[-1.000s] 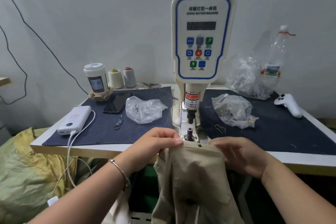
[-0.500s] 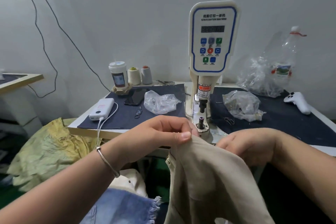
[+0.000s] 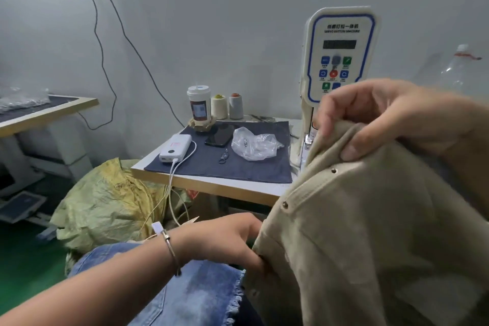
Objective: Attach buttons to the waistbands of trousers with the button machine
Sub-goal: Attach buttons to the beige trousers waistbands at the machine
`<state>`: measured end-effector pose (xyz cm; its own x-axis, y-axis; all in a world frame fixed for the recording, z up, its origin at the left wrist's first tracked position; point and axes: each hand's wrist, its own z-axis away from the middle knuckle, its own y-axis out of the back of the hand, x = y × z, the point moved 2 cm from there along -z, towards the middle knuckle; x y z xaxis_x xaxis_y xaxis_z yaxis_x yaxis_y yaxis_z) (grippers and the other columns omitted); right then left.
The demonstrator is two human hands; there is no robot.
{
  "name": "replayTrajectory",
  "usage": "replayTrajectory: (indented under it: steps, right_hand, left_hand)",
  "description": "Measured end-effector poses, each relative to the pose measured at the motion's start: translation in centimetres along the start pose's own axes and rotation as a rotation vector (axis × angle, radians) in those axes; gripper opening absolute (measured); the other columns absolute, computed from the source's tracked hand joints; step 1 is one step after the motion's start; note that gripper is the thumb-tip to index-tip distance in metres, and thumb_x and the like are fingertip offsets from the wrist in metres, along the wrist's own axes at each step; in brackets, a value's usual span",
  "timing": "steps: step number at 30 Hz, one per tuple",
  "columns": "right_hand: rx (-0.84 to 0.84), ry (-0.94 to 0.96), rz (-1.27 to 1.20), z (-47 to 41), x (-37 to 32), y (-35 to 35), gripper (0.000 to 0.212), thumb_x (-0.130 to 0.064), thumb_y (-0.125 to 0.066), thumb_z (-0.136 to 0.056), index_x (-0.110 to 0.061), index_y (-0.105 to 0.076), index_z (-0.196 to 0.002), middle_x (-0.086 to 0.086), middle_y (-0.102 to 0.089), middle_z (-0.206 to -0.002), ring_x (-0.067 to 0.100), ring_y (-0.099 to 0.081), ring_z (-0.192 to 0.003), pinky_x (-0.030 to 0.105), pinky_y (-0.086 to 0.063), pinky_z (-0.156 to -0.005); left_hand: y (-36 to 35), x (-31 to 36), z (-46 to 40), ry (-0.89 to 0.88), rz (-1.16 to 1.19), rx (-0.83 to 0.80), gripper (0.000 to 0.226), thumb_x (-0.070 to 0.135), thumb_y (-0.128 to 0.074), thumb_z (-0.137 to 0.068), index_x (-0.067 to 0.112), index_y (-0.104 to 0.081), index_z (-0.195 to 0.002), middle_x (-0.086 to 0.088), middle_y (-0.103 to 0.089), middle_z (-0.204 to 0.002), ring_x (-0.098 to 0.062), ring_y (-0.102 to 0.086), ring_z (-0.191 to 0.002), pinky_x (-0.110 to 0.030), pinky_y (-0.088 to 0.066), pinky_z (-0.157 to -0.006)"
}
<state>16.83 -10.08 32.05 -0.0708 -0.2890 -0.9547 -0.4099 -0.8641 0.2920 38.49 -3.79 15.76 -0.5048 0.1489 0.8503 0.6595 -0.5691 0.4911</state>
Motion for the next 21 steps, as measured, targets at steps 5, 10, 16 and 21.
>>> replayTrajectory:
  steps: [5,10,16,21]
  right_hand:
    - [0.226,0.134,-0.008,-0.6,-0.6,1.4,0.046,0.006,-0.066,-0.052,-0.013,-0.070,-0.093,0.019,-0.066,-0.088,0.026,-0.066,-0.071,0.029,-0.057,-0.064]
    - [0.214,0.196,0.042,-5.0,0.5,0.0,0.057,0.011,-0.065,-0.045,-0.018,-0.074,-0.094,0.009,-0.070,-0.084,0.018,-0.066,-0.070,0.024,-0.057,-0.060]
    - [0.222,0.291,0.025,-10.3,0.7,-1.7,0.064,0.025,-0.050,-0.054,-0.021,-0.073,-0.093,0.000,-0.068,-0.078,0.013,-0.064,-0.064,0.020,-0.055,-0.054]
    - [0.158,0.314,-0.013,-13.4,0.5,-4.7,0.064,0.035,-0.038,-0.062,-0.014,-0.068,-0.090,0.009,-0.066,-0.081,0.022,-0.060,-0.066,0.023,-0.052,-0.046]
  left_hand:
    - [2.8,0.6,6.2,-0.016,0.295,0.194,0.017,0.009,-0.064,-0.064,0.004,-0.062,-0.080,-0.010,-0.054,-0.073,-0.022,-0.052,-0.068,-0.019,-0.040,-0.059]
    - [3.5,1.2,11.7,0.116,0.554,0.268,0.076,0.014,-0.064,-0.041,-0.001,-0.046,-0.114,-0.023,-0.049,-0.098,-0.036,-0.047,-0.090,-0.034,-0.043,-0.071]
    - [3.9,1.1,18.7,0.399,0.066,0.363,0.055,0.052,-0.066,-0.071,0.017,-0.065,-0.113,0.001,-0.070,-0.116,-0.018,-0.064,-0.111,-0.029,-0.049,-0.100]
    - [4.3,1.6,27.0,0.404,-0.152,0.601,0.039,0.053,-0.073,-0.079,0.018,-0.075,-0.099,-0.010,-0.072,-0.103,-0.034,-0.065,-0.098,-0.054,-0.050,-0.092]
